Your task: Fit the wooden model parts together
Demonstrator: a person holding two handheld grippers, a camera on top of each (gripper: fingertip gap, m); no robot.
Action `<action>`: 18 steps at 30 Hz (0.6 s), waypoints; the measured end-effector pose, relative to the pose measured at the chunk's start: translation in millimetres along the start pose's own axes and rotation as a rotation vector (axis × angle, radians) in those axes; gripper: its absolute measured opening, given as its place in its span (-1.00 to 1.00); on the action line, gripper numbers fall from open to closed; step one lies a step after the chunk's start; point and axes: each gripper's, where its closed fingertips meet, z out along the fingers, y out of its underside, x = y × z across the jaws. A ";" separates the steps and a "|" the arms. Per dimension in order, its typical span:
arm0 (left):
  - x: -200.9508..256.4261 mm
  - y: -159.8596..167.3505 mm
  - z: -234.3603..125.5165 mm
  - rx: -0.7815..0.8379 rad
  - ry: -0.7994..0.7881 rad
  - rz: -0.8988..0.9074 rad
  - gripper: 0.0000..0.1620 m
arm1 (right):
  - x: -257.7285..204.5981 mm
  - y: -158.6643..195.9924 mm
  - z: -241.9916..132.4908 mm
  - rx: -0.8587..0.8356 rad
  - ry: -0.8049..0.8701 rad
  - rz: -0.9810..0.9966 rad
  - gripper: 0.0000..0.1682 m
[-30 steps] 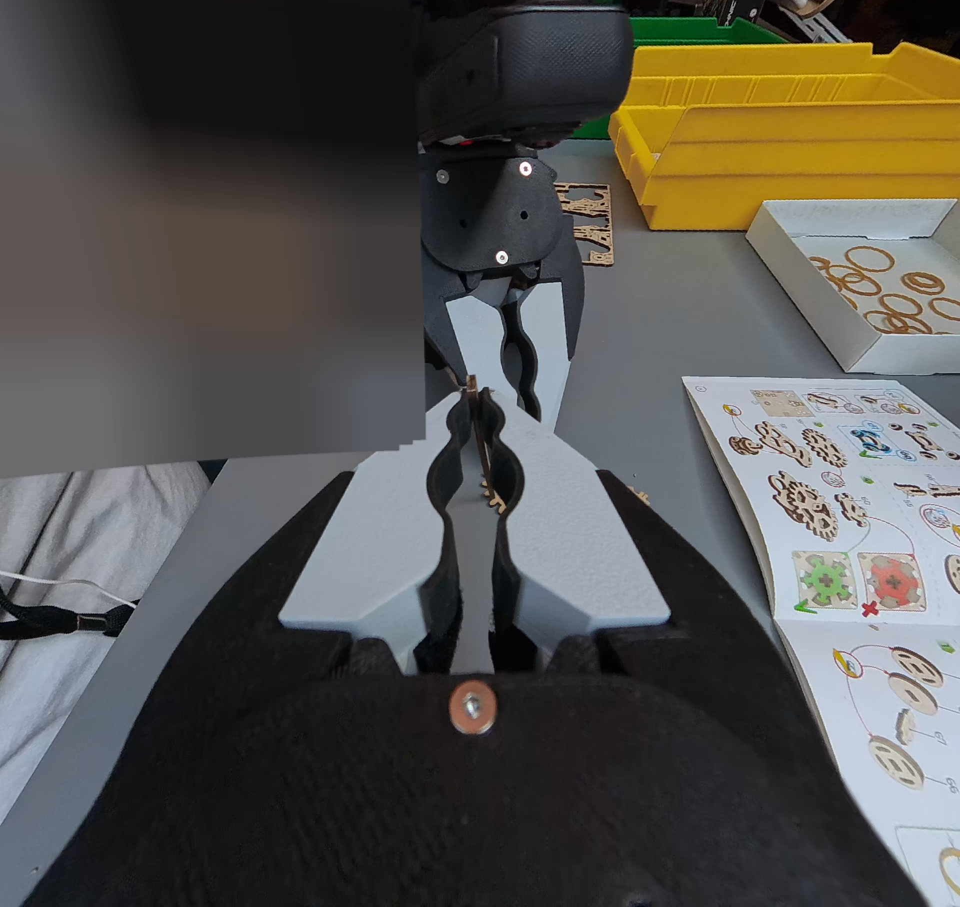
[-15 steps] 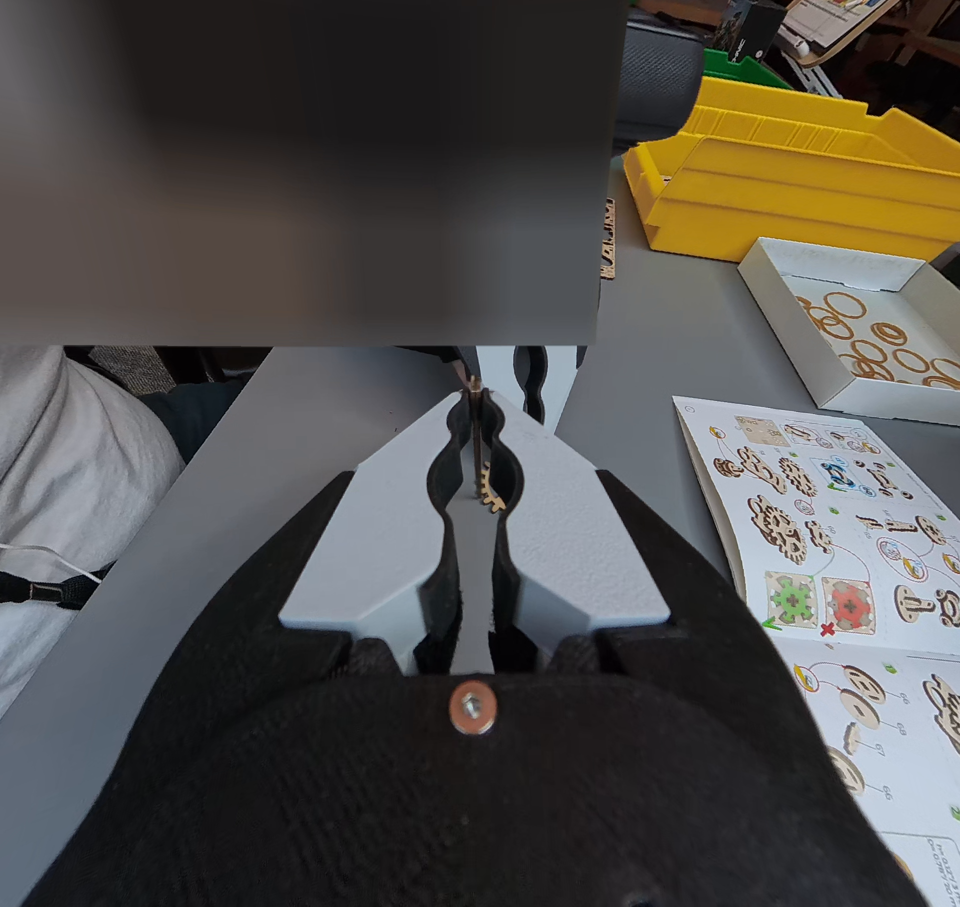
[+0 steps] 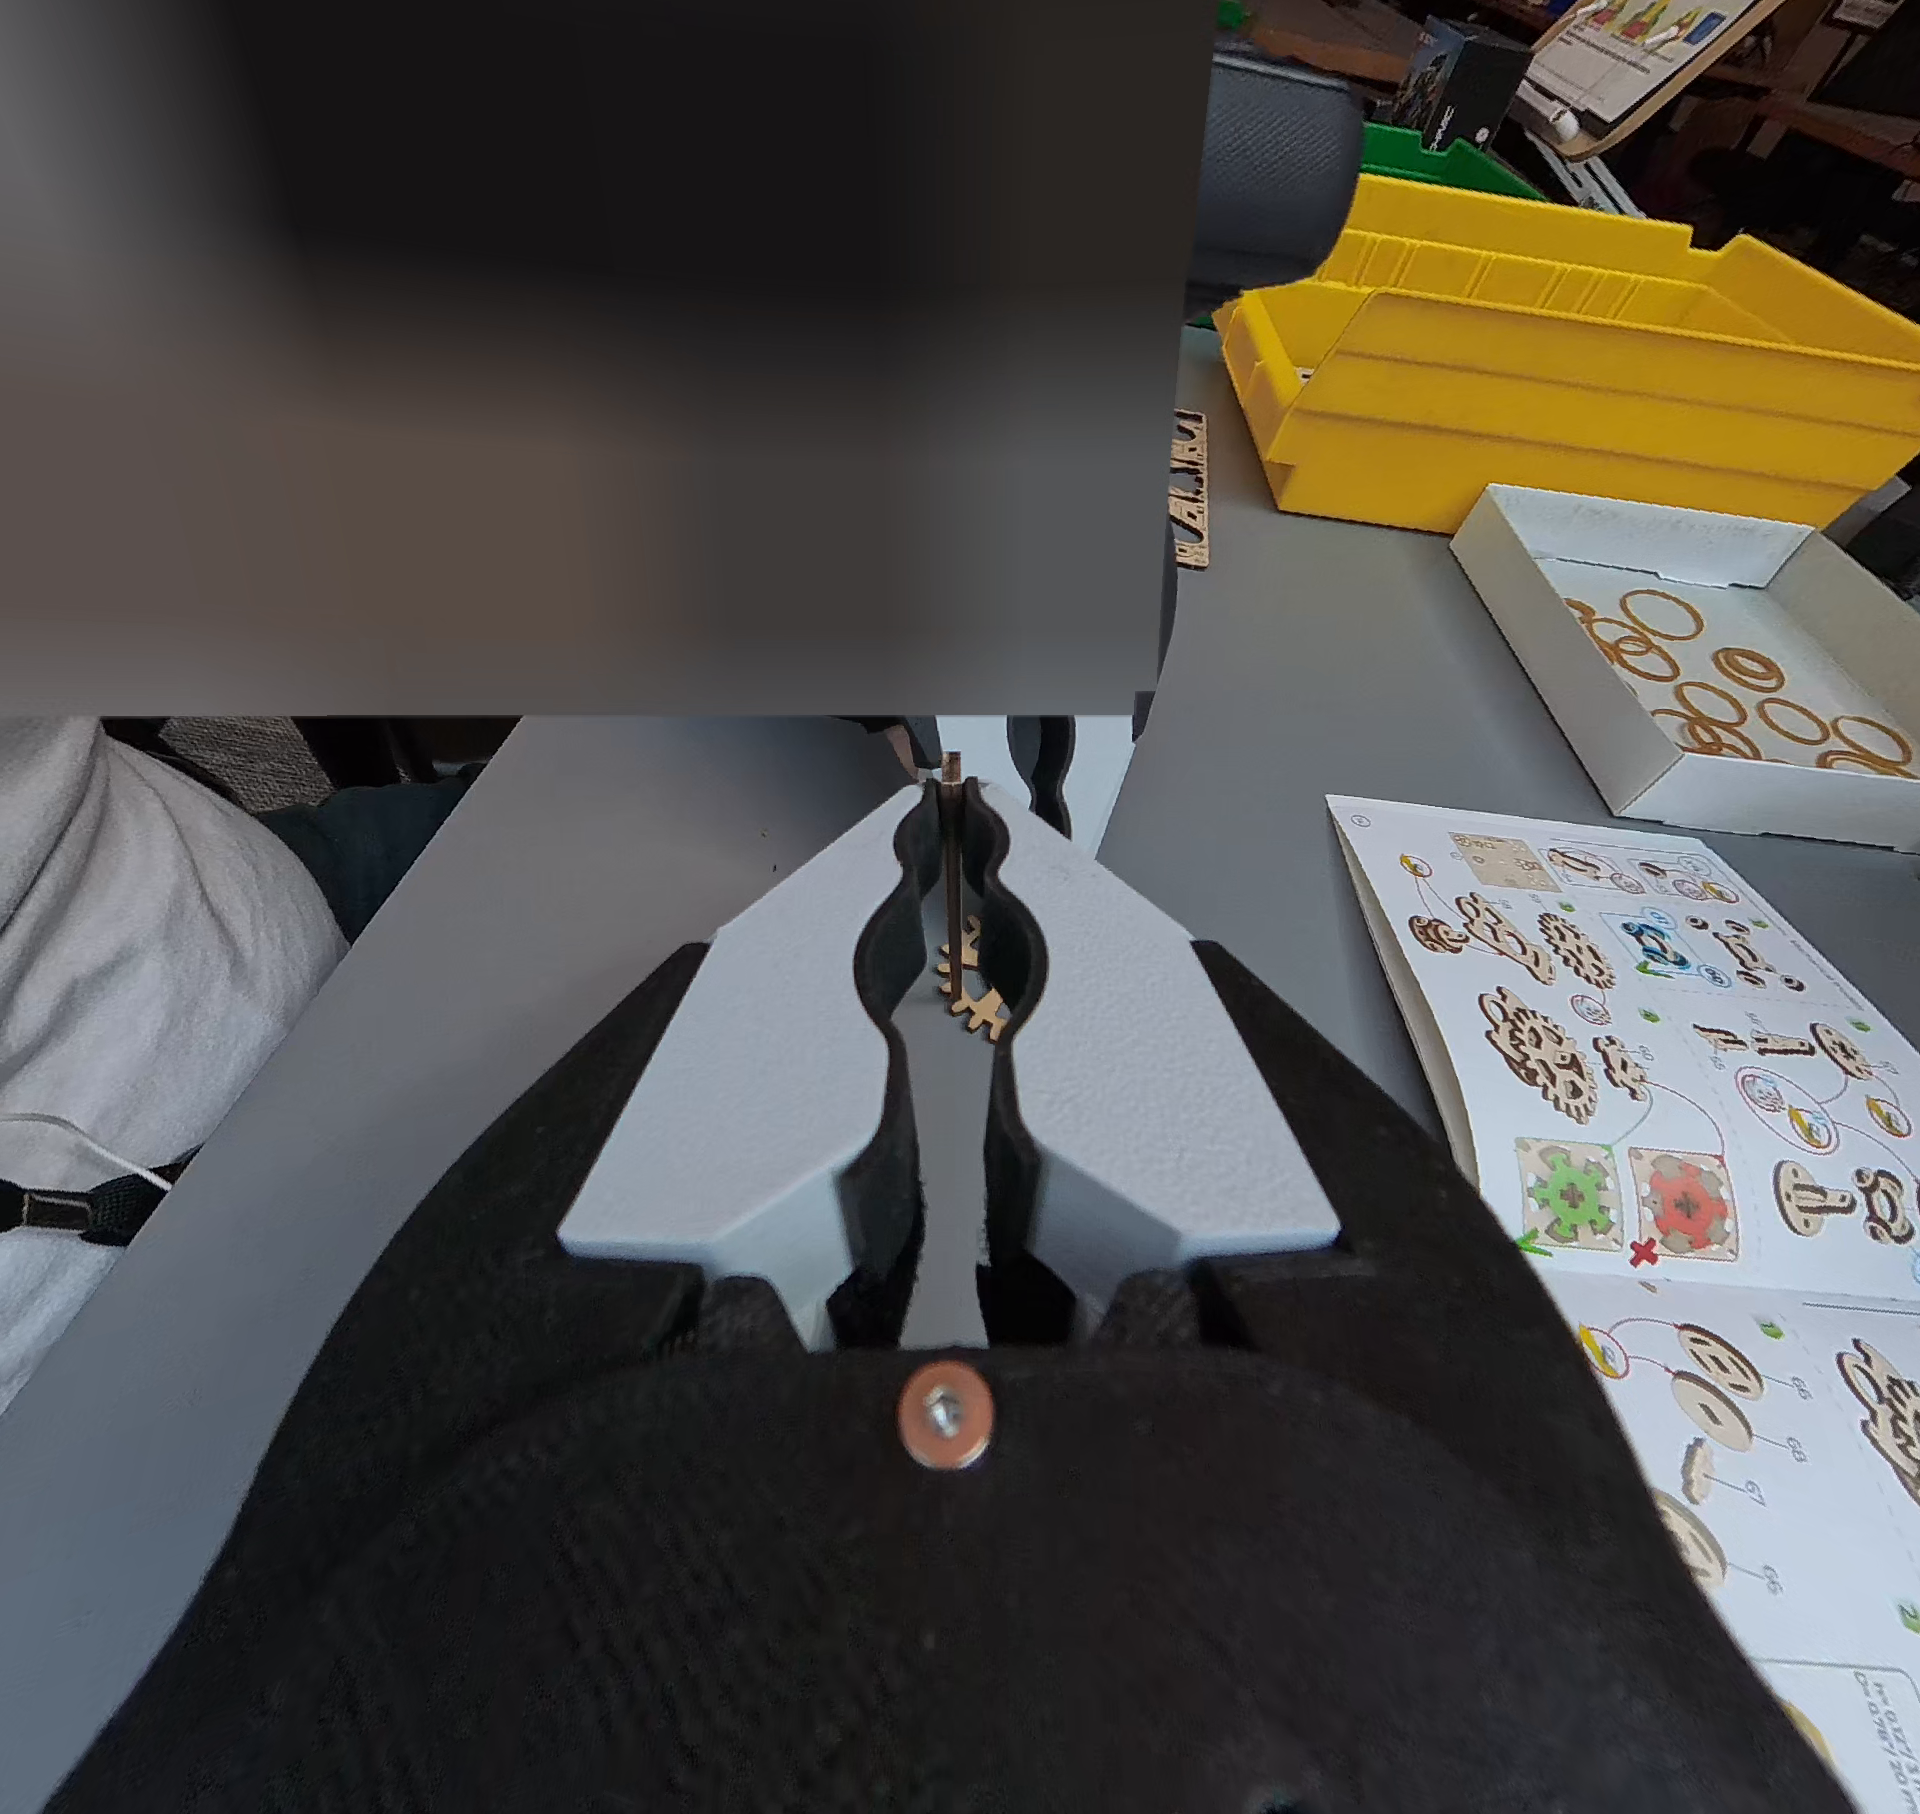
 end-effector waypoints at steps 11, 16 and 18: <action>0.1 -0.1 0.1 0.000 -0.004 0.005 -1.00 | 9.5 -0.6 4.3 -0.014 0.040 0.067 -0.99; 0.1 -0.2 0.1 0.000 -0.005 0.006 -1.00 | 26.0 1.4 11.8 -0.075 0.089 0.204 -0.98; 0.0 -0.3 0.0 -0.001 -0.005 0.004 -1.00 | 27.6 1.7 14.0 -0.104 0.107 0.218 -0.99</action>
